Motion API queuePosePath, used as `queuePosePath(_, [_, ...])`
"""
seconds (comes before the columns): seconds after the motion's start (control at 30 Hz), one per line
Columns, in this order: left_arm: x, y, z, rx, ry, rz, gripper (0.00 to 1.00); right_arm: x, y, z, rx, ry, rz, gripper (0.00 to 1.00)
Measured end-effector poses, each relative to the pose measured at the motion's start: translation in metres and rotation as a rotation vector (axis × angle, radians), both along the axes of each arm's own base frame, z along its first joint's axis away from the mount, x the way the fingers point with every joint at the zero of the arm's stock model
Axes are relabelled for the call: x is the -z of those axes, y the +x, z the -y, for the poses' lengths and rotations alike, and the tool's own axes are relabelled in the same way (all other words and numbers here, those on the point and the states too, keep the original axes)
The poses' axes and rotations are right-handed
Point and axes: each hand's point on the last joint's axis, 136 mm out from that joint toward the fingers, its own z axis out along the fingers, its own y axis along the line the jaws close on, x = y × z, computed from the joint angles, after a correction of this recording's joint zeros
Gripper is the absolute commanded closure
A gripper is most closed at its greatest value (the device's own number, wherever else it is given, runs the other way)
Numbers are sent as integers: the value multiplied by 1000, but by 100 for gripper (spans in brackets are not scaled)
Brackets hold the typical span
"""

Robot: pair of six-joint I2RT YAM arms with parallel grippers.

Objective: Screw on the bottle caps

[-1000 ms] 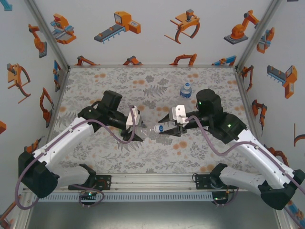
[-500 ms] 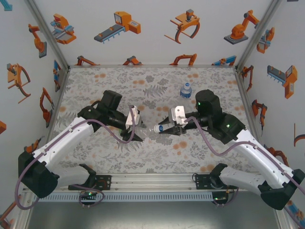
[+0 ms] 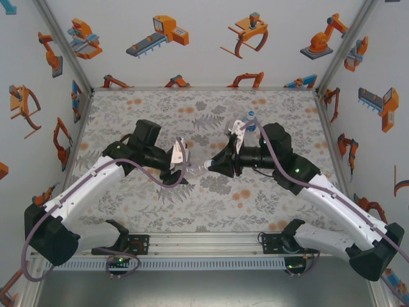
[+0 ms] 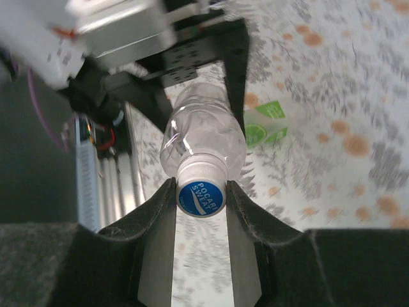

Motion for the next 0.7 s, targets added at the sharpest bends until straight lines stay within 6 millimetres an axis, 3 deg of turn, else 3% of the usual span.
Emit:
queuePosePath(0.27, [11,29,-9,-149,74,44,100,32,58,4,389,134,-643,100])
queuePosePath(0.4, [16,37,-14,-200,108,58,100,55,71,9,522,212,-901,100])
queuePosePath(0.5, [21,39,-16,-214,125,61,100,67,73,12,582,250,-1010,100])
queuePosePath(0.63, [20,41,-15,-222,122,64,100,68,76,14,609,271,-1039,100])
queuePosePath(0.67, [19,41,-15,-222,121,65,100,67,76,14,609,271,-1033,98])
queuePosePath(0.7, [19,41,-15,-222,119,67,100,66,76,14,606,268,-1016,90])
